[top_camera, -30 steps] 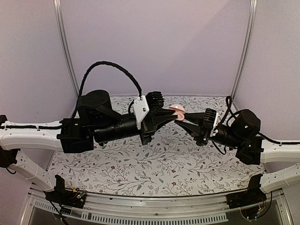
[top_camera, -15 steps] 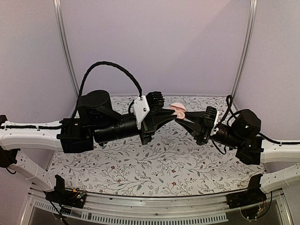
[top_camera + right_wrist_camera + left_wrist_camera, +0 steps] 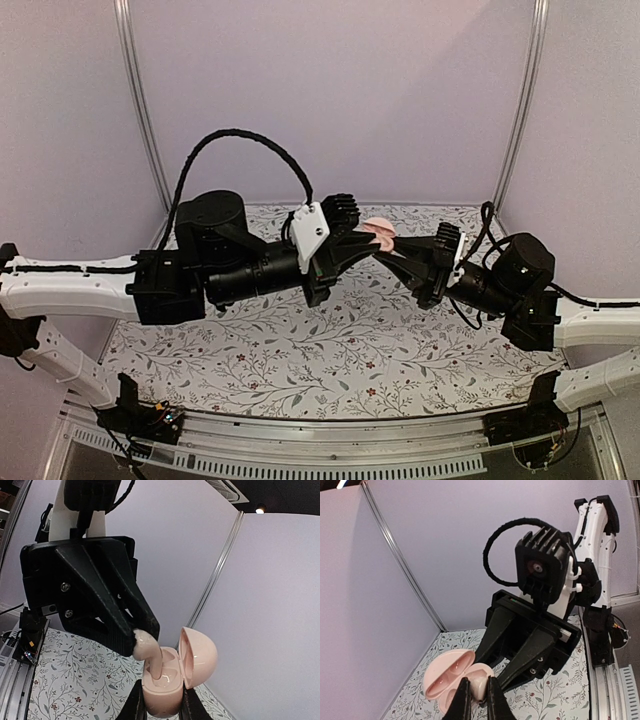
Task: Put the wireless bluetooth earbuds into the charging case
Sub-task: Insert the right earbud into the right side groove of the charging case, then adjust the right earbud in the right side groove of the charging case.
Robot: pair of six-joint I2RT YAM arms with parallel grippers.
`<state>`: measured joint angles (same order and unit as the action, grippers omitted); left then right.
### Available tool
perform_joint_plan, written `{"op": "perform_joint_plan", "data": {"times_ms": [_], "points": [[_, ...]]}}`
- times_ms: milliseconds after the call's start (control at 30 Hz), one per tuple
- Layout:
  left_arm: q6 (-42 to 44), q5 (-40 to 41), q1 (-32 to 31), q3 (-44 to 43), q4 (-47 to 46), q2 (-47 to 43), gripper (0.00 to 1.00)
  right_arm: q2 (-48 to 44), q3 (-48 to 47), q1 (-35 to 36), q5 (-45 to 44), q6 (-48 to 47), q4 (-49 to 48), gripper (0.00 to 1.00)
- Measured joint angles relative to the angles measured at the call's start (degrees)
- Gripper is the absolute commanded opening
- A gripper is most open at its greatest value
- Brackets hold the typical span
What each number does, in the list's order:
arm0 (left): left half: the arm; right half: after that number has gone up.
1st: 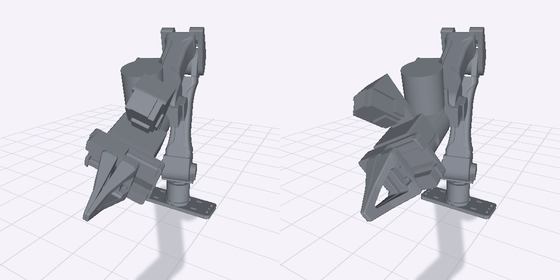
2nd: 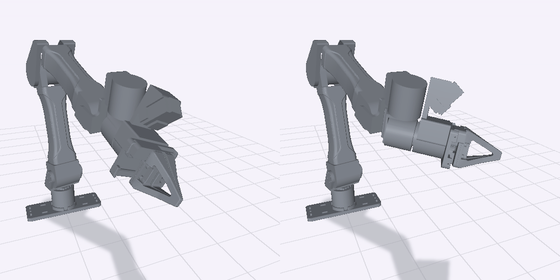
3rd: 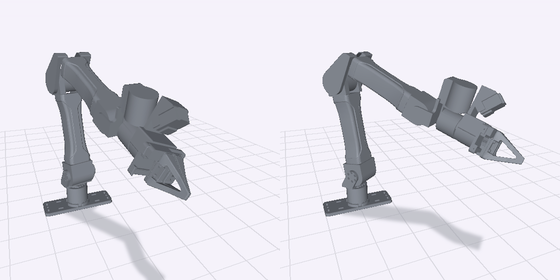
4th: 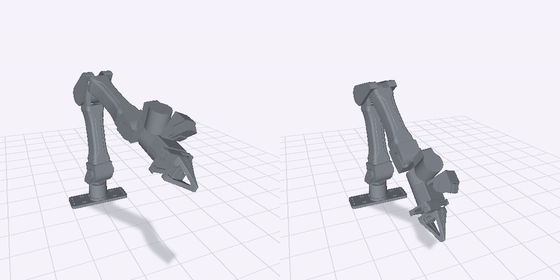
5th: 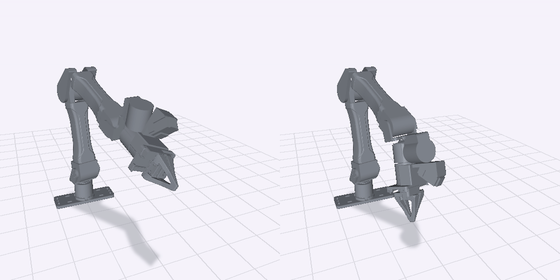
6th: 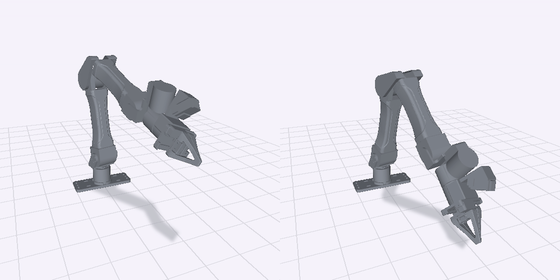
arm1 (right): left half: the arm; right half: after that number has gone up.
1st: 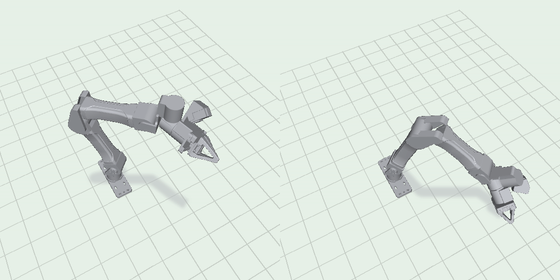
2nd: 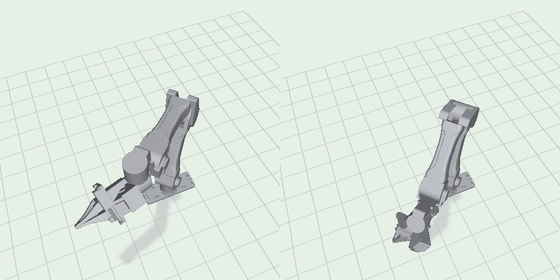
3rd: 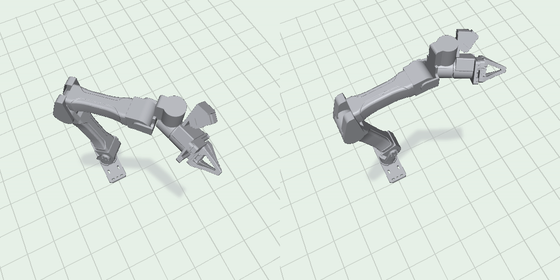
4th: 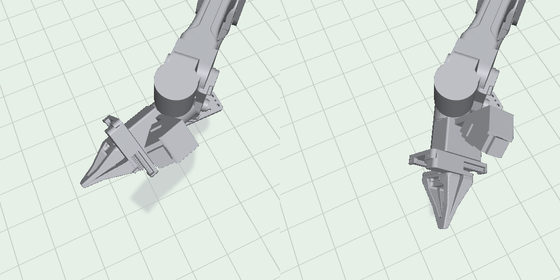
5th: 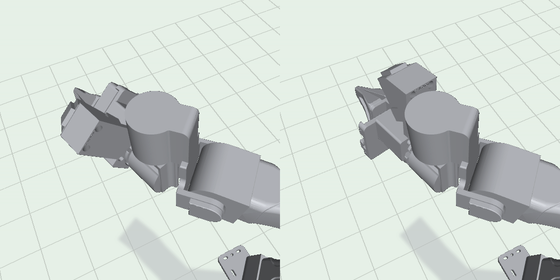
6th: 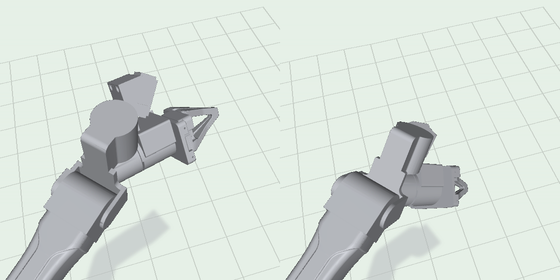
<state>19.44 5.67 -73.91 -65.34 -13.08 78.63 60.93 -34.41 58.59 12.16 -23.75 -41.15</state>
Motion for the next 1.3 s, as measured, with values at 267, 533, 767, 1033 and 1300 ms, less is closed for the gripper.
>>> {"op": "perform_joint_plan", "data": {"times_ms": [267,533,767,1033,1300], "points": [[-0.3,0.5,-0.1,-0.3,1.1,0.3,0.23,0.2,0.0,0.0,0.0,0.7,-0.2,0.0],[-0.7,0.8,-0.2,-0.4,1.8,0.8,0.37,0.3,0.0,0.0,-0.1,1.5,-0.5,0.0],[-0.5,0.8,-0.2,-0.5,1.8,0.8,0.49,0.4,0.0,-0.1,0.3,3.3,-0.6,0.0],[2.1,-0.1,-0.7,-0.4,2.3,-1.7,0.87,0.7,0.7,-1.7,3.2,8.5,-1.6,0.0],[3.7,1.5,-1.1,0.8,2.5,-9.3,0.96,-1.3,0.7,-2.9,7.4,13.6,1.6,0.0]]}}
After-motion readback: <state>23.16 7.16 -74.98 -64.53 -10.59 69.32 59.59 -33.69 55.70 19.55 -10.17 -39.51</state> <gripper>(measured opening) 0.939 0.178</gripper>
